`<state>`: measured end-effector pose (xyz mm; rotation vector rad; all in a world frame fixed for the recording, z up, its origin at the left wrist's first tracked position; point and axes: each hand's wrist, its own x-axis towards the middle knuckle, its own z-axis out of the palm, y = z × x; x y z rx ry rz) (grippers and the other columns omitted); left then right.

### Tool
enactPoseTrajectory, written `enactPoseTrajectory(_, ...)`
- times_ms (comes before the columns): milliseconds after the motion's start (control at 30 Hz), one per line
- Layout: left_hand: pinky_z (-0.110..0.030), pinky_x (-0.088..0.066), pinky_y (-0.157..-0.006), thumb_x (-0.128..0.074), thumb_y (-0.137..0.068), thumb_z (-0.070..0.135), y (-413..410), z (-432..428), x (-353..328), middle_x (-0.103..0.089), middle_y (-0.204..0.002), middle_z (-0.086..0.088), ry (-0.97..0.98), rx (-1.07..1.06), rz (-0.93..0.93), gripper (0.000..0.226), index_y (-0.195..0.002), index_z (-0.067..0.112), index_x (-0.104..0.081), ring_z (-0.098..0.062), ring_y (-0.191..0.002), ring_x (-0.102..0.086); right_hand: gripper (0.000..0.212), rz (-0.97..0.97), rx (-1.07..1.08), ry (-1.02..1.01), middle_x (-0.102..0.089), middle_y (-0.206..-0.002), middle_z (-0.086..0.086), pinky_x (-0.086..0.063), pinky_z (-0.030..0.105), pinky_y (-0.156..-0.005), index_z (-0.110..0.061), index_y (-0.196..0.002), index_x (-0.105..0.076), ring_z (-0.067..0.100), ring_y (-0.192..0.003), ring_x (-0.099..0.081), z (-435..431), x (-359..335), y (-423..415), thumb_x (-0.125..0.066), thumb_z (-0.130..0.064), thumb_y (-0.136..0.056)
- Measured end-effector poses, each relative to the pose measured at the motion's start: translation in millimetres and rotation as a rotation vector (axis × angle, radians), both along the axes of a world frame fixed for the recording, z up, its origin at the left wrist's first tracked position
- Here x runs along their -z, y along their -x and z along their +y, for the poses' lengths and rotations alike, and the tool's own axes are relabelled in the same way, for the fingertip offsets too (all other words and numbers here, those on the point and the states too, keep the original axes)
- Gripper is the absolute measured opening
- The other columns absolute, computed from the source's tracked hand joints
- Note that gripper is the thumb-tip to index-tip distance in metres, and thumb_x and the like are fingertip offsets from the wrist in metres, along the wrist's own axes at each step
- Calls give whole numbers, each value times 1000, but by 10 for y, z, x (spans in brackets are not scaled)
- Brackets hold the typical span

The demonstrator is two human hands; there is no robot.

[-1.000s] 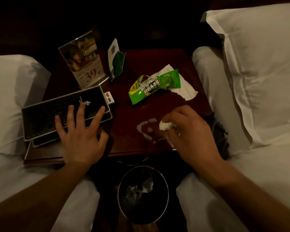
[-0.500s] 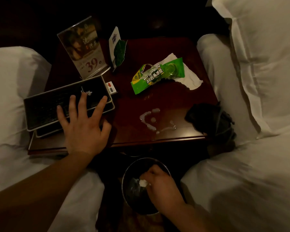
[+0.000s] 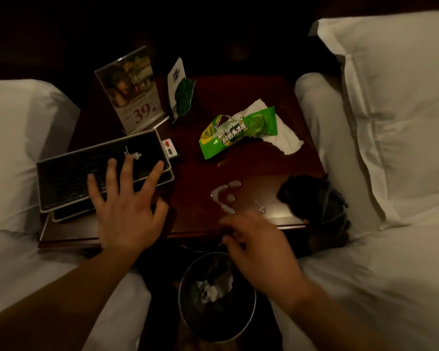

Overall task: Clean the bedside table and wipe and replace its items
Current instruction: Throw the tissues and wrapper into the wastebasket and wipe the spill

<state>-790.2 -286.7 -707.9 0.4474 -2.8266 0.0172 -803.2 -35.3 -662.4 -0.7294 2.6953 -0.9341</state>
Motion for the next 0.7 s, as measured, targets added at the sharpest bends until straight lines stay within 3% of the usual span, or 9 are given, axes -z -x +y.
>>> enactPoseTrajectory(133, -66, -3, -117, -38, -87, 48, 51, 21, -18, -27, -159, -15, 0, 2, 1, 67, -152, 43, -28, -38, -151, -13, 40, 209, 79, -8, -58, -111, 2, -50, 29, -75, -23, -124, -61, 17, -90, -61, -192, -402, 882, -67, -18, -85)
enactPoseTrajectory(233, -65, -4, -117, -40, -86, 48, 91, 40, -31, -26, -160, -14, 7, -9, -4, 69, -153, 44, -26, -37, -152, -12, 68, 315, 49, -211, -41, -142, 7, -51, 33, -75, -29, -143, -43, 30, -108, -59, -389, -452, 1441, -67, -14, -82)
enactPoseTrajectory(333, -65, -4, -117, -43, -85, 45, 111, 55, -53, -27, -160, -14, -1, -6, 2, 70, -152, 44, -27, -37, -151, -13, 82, 384, -34, -411, -29, -155, 6, -55, 39, -71, -33, -148, -33, 38, -107, -59, -505, -402, 1791, -64, -2, -79)
enactPoseTrajectory(433, -66, -5, -117, -46, -84, 44, 93, 29, -44, -27, -160, -14, 5, -1, -4, 71, -152, 44, -28, -37, -151, -14, 78, 365, -65, -480, -38, -146, 13, -54, 41, -70, -30, -146, -37, 40, -99, -62, -572, -298, 1936, -61, 2, -79)
enactPoseTrajectory(567, -67, -7, -116, -46, -83, 44, 118, -1, -54, -27, -160, -14, 16, -4, -12, 72, -153, 44, -27, -38, -151, -14, 50, 366, -72, -468, -53, -118, 16, -57, 44, -73, -16, -131, -55, 39, -91, -63, -594, -218, 1962, -57, 1, -84)
enactPoseTrajectory(700, -67, -8, -116, -45, -84, 44, 104, -27, -52, -27, -160, -14, 15, -4, -19, 72, -153, 43, -26, -38, -151, -14, 48, 387, -79, -382, -55, -112, 15, -56, 44, -70, -19, -134, -56, 38, -86, -63, -523, -234, 1871, -56, -2, -89)
